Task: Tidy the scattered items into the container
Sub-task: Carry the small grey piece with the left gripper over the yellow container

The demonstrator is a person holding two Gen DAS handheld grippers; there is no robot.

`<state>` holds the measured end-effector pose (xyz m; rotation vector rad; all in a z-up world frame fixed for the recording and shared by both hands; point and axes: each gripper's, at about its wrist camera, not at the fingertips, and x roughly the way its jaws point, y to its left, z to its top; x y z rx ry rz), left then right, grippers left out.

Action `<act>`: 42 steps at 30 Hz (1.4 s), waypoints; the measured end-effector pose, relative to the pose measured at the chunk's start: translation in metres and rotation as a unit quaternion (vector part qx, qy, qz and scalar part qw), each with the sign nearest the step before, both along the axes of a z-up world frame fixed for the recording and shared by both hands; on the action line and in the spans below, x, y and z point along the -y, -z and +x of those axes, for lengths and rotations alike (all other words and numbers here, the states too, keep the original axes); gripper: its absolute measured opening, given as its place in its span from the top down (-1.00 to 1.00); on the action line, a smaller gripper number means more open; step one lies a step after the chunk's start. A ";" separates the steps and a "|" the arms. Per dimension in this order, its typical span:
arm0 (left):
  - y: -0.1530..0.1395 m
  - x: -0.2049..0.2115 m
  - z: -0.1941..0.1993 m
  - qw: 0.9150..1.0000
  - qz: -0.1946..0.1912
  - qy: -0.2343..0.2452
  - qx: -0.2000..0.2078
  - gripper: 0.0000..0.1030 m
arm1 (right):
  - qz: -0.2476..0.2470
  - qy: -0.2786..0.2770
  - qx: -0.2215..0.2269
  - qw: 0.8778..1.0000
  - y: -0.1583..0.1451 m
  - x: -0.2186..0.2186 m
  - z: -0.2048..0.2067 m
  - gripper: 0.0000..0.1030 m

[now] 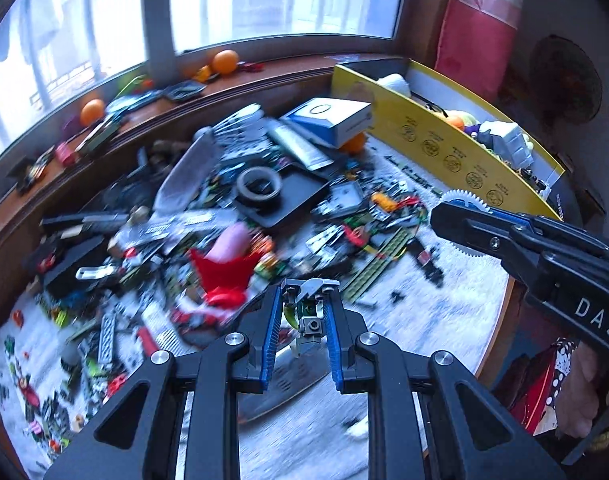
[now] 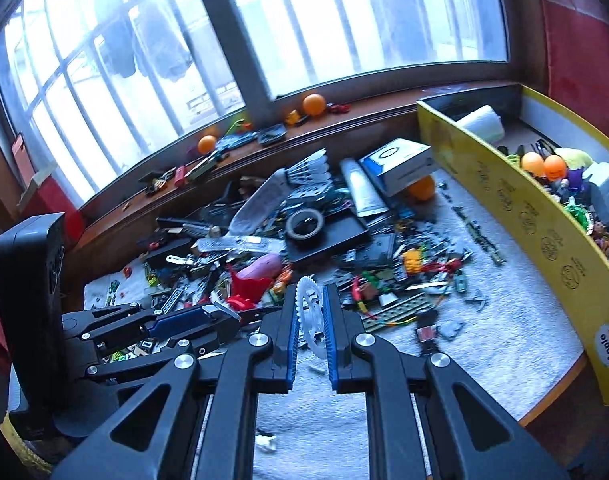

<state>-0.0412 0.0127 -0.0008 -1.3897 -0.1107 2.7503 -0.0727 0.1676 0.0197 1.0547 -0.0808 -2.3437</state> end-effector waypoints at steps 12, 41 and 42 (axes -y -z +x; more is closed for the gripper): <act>-0.019 -0.073 -0.059 0.999 -0.003 0.042 -0.018 0.59 | -0.007 0.038 -0.024 0.999 -0.017 -0.083 -0.036 0.79; -0.026 -0.239 -0.213 0.984 0.027 0.168 -0.049 0.58 | -0.028 0.208 -0.018 0.978 -0.010 -0.277 -0.102 0.79; -0.025 -0.239 -0.216 0.984 0.029 0.170 -0.045 0.58 | -0.029 0.212 -0.017 0.977 -0.009 -0.280 -0.103 0.79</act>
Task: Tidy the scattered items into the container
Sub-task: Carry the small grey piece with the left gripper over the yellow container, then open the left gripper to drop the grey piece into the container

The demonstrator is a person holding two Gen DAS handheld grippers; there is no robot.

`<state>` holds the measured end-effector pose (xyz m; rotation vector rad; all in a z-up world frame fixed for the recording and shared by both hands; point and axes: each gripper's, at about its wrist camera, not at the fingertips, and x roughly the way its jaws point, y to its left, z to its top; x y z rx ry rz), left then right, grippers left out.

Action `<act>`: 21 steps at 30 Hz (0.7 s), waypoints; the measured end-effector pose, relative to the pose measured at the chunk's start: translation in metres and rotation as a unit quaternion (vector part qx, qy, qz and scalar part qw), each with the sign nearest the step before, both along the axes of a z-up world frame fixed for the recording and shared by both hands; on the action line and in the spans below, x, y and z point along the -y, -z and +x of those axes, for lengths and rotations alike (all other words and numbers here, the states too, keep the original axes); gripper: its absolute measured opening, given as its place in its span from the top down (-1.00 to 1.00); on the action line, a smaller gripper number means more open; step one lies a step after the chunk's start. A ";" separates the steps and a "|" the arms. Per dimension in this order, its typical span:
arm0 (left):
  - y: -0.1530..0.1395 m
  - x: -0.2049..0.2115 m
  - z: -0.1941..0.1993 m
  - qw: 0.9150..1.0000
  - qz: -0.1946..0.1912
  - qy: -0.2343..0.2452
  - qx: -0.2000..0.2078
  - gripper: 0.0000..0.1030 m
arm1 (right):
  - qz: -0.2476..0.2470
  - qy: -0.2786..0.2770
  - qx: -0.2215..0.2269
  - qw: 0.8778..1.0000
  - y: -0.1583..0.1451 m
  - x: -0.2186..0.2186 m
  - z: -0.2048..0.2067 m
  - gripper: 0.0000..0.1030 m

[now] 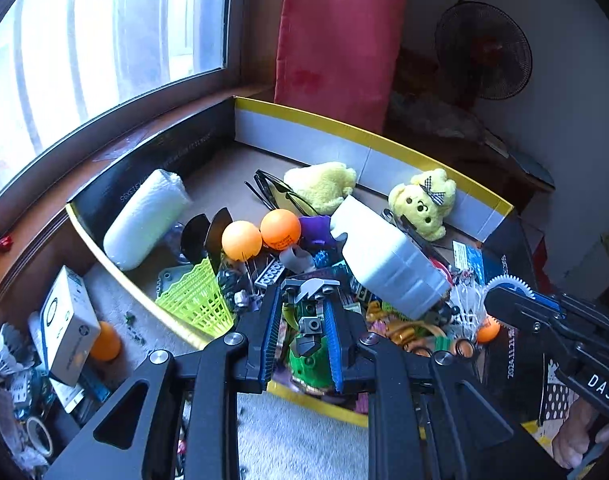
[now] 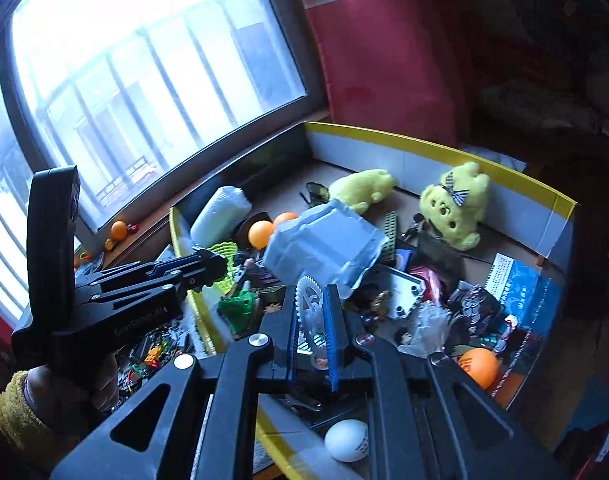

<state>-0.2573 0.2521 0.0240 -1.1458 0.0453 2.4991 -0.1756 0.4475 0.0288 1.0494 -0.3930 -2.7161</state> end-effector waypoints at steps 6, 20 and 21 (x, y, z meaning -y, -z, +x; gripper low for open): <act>0.003 -0.006 -0.003 1.000 -0.018 0.014 0.001 0.26 | -0.003 0.013 0.009 1.000 0.008 -0.008 -0.008 0.79; -0.007 0.005 0.008 1.000 -0.010 -0.002 0.002 0.25 | 0.003 0.060 0.023 0.998 0.016 -0.022 -0.013 0.51; -0.007 0.005 0.009 1.000 -0.011 -0.004 0.002 0.25 | 0.001 0.060 0.025 0.998 0.017 -0.022 -0.012 0.40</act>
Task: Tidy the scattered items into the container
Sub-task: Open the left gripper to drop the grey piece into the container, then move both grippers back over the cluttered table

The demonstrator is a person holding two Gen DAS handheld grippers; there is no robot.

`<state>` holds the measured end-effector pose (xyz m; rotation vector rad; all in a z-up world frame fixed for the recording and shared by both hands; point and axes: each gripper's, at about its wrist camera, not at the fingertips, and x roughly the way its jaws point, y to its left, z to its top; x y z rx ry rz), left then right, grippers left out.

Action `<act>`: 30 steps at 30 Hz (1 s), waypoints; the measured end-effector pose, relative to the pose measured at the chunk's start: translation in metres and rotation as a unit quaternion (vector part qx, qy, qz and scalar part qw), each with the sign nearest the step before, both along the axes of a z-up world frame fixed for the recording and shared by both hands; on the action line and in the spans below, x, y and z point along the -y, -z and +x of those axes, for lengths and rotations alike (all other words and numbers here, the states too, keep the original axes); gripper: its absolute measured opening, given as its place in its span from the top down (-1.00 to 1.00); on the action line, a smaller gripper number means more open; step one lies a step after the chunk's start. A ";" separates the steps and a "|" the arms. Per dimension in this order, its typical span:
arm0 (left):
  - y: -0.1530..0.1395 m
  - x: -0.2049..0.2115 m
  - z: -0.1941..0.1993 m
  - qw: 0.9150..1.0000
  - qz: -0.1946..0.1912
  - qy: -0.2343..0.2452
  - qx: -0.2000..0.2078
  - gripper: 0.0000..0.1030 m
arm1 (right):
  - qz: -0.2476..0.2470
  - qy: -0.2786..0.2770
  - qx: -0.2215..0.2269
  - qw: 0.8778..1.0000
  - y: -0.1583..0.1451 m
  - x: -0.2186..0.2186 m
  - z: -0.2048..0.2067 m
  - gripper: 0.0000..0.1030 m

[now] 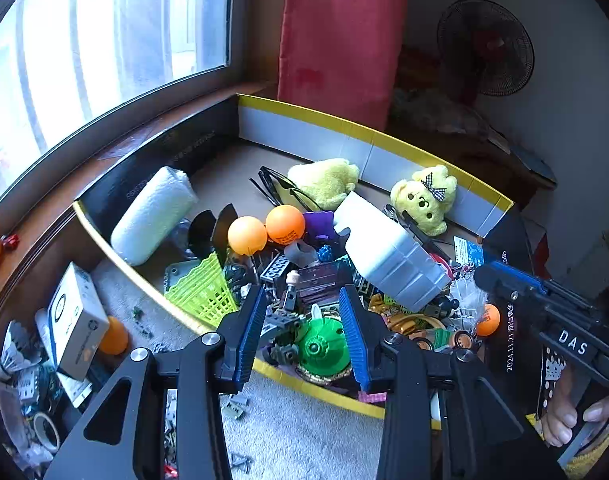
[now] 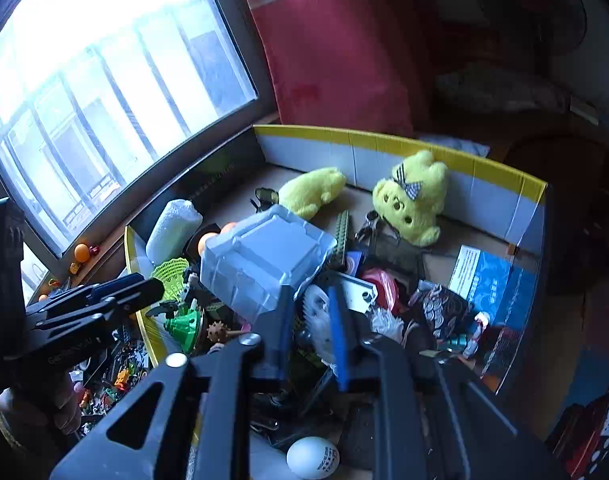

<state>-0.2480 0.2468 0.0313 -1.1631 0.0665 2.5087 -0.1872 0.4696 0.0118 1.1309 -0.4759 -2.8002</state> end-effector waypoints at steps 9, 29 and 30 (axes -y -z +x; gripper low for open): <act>-0.001 0.004 0.018 1.000 -0.010 -0.019 0.007 0.25 | 0.002 -0.009 -0.005 1.000 -0.002 0.003 0.012 -0.01; -0.017 0.072 0.079 0.994 -0.019 -0.107 0.001 0.25 | 0.007 -0.073 -0.028 0.997 -0.020 0.062 0.037 -0.01; -0.017 0.078 0.083 0.994 -0.018 -0.112 0.003 0.25 | 0.008 -0.077 -0.030 0.997 -0.020 0.067 0.038 -0.01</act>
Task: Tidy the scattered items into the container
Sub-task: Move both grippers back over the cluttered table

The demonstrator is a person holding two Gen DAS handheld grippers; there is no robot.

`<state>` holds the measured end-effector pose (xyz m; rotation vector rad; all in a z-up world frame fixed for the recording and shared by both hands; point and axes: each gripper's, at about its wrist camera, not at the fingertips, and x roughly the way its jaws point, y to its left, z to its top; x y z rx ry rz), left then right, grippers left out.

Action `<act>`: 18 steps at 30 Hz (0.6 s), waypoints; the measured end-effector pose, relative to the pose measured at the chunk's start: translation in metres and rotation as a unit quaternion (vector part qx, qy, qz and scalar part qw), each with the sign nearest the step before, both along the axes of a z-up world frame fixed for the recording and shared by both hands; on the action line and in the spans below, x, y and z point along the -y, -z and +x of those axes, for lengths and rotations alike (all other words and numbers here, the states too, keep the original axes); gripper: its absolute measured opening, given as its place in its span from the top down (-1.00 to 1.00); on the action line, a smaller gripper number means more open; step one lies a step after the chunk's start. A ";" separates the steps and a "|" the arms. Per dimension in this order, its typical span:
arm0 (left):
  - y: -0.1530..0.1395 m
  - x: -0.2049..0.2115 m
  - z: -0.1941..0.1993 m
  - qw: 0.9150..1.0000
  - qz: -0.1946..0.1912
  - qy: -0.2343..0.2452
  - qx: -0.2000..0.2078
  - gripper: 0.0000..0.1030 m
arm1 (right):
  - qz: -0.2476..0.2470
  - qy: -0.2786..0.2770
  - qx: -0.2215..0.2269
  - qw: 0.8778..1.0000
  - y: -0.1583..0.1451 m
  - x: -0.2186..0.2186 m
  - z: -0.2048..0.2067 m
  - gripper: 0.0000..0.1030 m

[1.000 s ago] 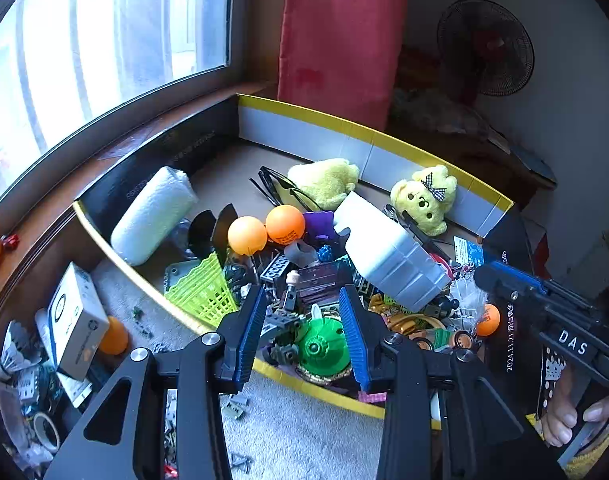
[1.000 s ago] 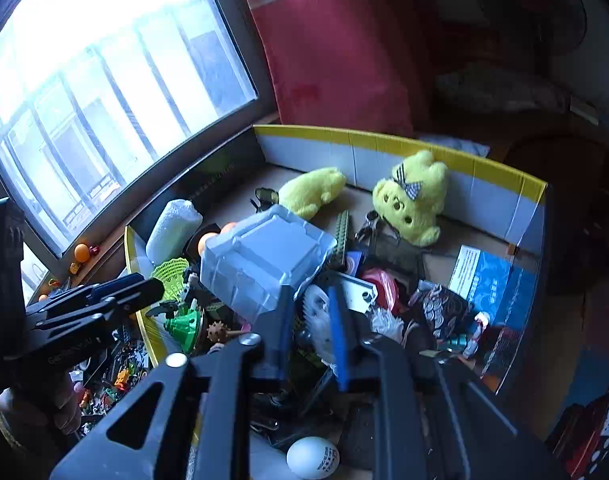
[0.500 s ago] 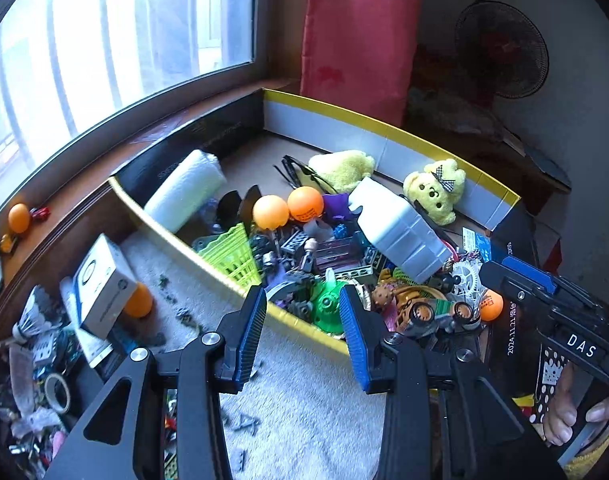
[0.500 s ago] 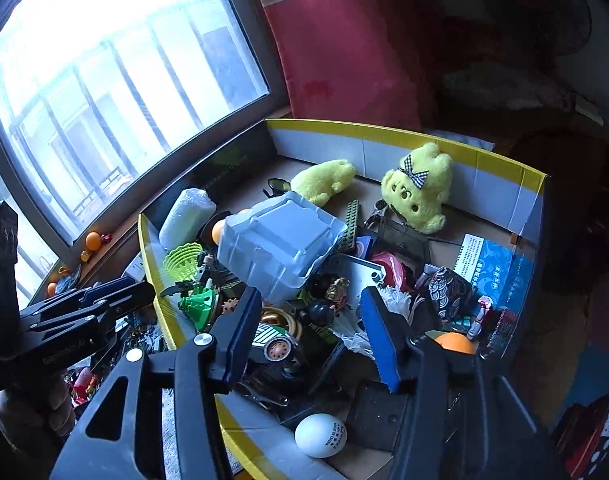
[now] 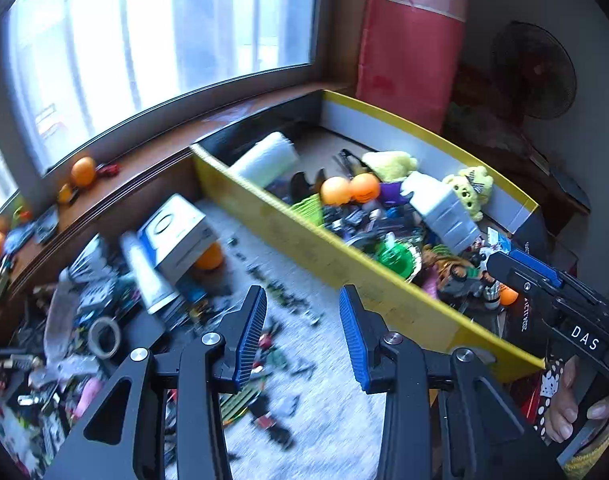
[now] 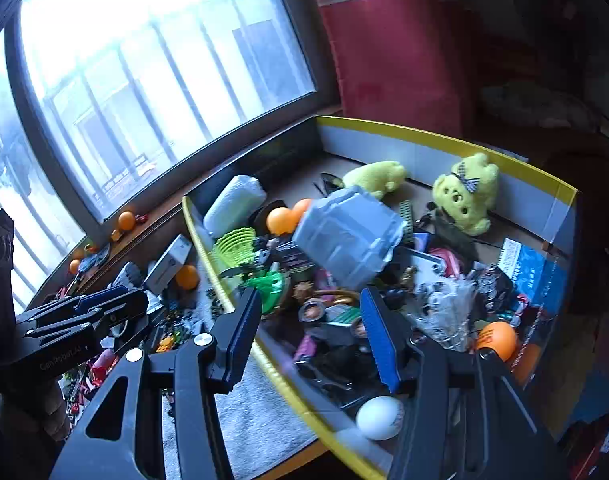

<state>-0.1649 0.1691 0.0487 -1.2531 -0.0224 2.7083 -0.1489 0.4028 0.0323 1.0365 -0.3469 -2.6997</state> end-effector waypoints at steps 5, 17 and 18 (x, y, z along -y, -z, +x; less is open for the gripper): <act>-0.002 0.035 0.022 1.000 -0.003 -0.028 0.001 0.25 | 0.004 -0.029 -0.001 1.000 -0.002 0.035 0.010 -0.01; -0.007 0.116 0.075 0.995 0.003 -0.097 0.003 0.25 | 0.009 -0.096 0.001 0.995 -0.011 0.119 0.035 -0.01; -0.007 0.120 0.079 0.995 0.004 -0.100 0.003 0.25 | 0.010 -0.099 0.000 0.995 -0.012 0.123 0.037 -0.01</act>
